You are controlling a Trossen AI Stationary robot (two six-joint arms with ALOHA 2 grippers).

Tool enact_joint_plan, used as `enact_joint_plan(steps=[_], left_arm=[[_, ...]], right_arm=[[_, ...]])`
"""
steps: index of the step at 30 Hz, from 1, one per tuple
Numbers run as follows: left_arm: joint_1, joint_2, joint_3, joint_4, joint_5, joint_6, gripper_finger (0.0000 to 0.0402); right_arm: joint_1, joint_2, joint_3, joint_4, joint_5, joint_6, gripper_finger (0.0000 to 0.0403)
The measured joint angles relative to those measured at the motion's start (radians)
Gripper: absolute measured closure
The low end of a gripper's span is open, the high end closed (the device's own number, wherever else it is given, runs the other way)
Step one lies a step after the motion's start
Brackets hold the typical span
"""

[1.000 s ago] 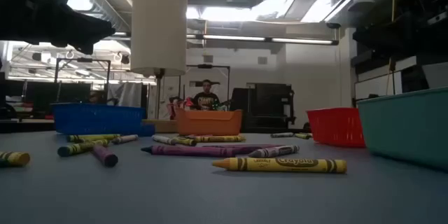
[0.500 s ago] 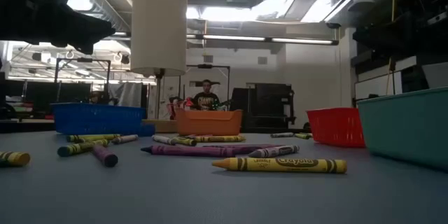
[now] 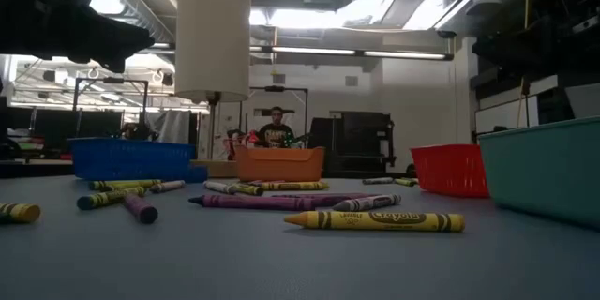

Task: Sort crayons

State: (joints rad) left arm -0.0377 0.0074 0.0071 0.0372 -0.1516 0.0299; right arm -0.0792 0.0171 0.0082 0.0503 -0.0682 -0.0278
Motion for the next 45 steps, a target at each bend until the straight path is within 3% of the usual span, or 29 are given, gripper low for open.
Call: enact_joint_plan(steps=[11, 22, 27, 30, 34, 40, 45], left_arm=[[0.0, 0.0, 0.0, 0.0, 0.0, 0.0, 0.03], [0.0, 0.0, 0.0, 0.0, 0.0, 0.0, 0.03], [0.0, 0.0, 0.0, 0.001, 0.0, 0.0, 0.03], [0.0, 0.0, 0.0, 0.001, 0.0, 0.0, 0.03], [0.0, 0.0, 0.0, 0.0, 0.0, 0.0, 0.03], [0.0, 0.0, 0.0, 0.001, 0.0, 0.0, 0.03], [0.0, 0.0, 0.0, 0.001, -0.016, 0.0, 0.03]], right_arm=[[0.0, 0.0, 0.0, 0.002, 0.008, -0.009, 0.0393], [0.0, 0.0, 0.0, 0.01, 0.097, 0.002, 0.0393], [0.0, 0.0, 0.0, 0.087, 0.185, 0.114, 0.0388], [0.0, 0.0, 0.0, 0.153, 0.197, 0.133, 0.0363], [0.0, 0.0, 0.0, 0.217, 0.23, 0.134, 0.0298], [0.0, 0.0, 0.0, 0.254, 0.416, 0.134, 0.021], [0.0, 0.0, 0.0, 0.234, 0.586, 0.204, 0.019]])
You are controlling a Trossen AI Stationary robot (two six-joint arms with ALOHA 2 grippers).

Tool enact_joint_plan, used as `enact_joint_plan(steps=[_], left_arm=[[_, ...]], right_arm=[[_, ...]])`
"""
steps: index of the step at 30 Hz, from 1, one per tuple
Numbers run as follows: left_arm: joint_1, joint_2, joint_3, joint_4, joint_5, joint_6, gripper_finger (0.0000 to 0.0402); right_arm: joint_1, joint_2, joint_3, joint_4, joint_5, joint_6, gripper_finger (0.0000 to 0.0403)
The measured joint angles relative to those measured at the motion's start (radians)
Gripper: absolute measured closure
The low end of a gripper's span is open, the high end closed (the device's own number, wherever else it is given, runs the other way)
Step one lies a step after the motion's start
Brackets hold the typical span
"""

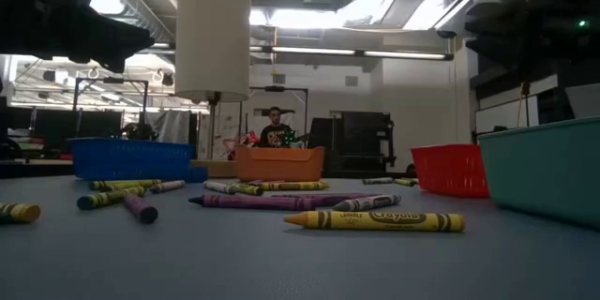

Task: Sort crayons
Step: Put the violet crayon into the red bin

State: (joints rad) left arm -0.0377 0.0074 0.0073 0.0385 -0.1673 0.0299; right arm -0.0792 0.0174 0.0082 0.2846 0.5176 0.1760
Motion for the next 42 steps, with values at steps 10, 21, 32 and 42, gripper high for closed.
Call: enact_joint_plan(steps=[10, 21, 32, 42], left_arm=[[0.0, 0.0, 0.0, 0.008, -0.052, 0.0, 0.03], [0.0, 0.0, 0.0, 0.008, -0.052, 0.0, 0.03], [0.0, 0.0, 0.0, 0.008, -0.052, 0.0, 0.03], [0.0, 0.0, 0.0, 0.008, -0.052, 0.0, 0.03]], right_arm=[[0.0, 0.0, 0.0, -0.075, 0.198, 0.002, 0.0213], [0.0, 0.095, 0.107, -0.05, 0.186, -0.031, 0.0215], [-0.074, 0.566, 0.247, -0.053, 0.227, -0.03, 0.0215], [-0.277, 0.904, 0.411, -0.12, 0.042, 0.011, 0.0215]])
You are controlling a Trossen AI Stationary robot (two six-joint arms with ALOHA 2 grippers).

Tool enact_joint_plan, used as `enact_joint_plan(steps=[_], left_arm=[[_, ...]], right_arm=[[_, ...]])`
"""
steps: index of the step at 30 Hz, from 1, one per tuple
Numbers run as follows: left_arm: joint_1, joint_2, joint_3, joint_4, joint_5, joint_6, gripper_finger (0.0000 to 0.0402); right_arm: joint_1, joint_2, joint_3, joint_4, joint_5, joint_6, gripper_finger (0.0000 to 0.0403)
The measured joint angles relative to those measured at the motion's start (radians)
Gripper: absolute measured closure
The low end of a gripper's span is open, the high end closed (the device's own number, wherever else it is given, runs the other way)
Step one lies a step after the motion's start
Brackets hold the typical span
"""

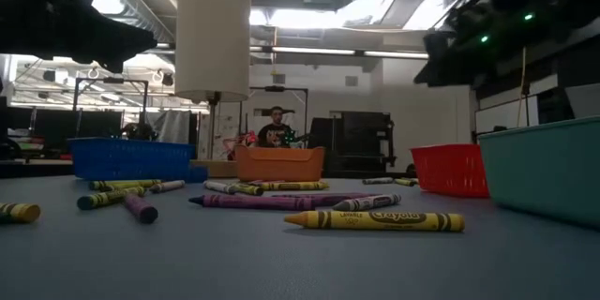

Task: Sort crayons
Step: Put the violet crayon into the red bin

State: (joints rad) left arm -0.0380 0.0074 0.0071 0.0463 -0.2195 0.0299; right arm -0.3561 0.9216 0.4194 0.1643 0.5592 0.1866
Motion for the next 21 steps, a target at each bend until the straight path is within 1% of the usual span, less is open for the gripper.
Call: enact_joint_plan(steps=[3, 7, 10, 14, 17, 21], left_arm=[[0.0, 0.0, 0.0, 0.0, 0.0, 0.0, 0.03], [0.0, 0.0, 0.0, 0.0, 0.0, 0.0, 0.03], [0.0, 0.0, 0.0, 0.0, 0.0, 0.0, 0.03], [0.0, 0.0, 0.0, 0.0, 0.0, 0.0, 0.03], [0.0, 0.0, 0.0, 0.0, 0.0, 0.0, 0.03], [0.0, 0.0, 0.0, 0.0, 0.0, 0.0, 0.03]], right_arm=[[-0.048, 0.079, 0.033, -0.014, -0.011, 0.0, 0.0215], [-0.113, 0.172, 0.042, -0.036, -0.014, 0.0, 0.0215], [-0.166, 0.229, 0.044, -0.05, -0.046, 0.003, 0.0215], [-0.234, 0.295, 0.044, -0.062, -0.159, 0.067, 0.0215], [-0.28, 0.339, 0.043, -0.062, -0.254, 0.077, 0.0215], [-0.318, 0.398, 0.043, -0.062, -0.33, 0.079, 0.0215]])
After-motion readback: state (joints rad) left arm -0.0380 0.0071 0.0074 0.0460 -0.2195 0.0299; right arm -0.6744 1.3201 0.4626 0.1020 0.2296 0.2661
